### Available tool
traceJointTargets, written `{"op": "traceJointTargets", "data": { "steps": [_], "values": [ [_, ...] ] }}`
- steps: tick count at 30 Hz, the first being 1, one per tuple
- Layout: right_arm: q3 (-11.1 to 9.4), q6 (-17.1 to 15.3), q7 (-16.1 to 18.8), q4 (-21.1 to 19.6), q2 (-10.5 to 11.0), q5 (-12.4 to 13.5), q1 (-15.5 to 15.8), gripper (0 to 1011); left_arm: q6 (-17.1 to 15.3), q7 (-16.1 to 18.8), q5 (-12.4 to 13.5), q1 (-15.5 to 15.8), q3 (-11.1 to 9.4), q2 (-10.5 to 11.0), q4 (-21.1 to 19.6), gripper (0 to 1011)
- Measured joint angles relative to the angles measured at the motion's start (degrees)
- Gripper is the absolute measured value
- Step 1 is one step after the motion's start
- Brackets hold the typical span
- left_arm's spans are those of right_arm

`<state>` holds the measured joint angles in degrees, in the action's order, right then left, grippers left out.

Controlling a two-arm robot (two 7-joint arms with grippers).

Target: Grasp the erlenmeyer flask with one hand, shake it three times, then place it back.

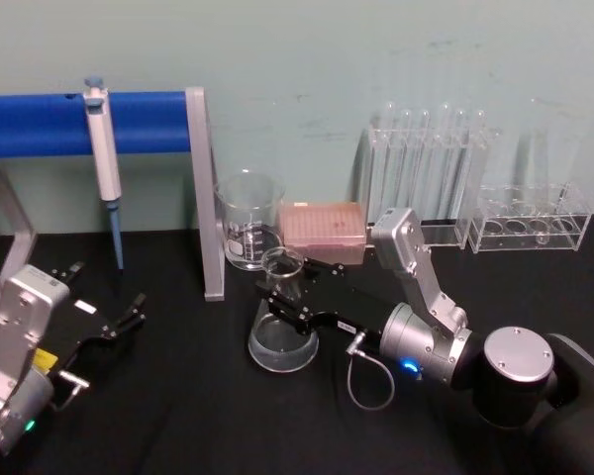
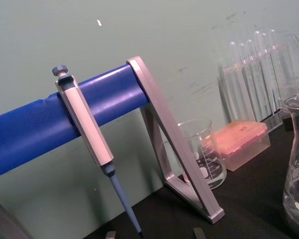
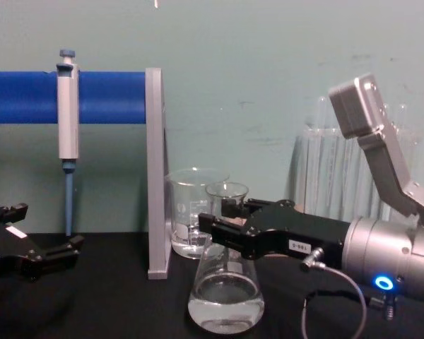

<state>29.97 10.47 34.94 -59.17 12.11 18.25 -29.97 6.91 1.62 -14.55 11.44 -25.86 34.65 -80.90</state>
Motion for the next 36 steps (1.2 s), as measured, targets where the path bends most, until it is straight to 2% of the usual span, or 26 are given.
{"op": "traceJointTargets", "data": {
  "steps": [36],
  "values": [
    [0.24, -1.35, 0.65, 1.99, -0.37, 0.10, -0.46, 452, 0.00, 0.00, 0.00, 0.00, 0.00, 0.00, 0.00, 1001]
  ]
}}
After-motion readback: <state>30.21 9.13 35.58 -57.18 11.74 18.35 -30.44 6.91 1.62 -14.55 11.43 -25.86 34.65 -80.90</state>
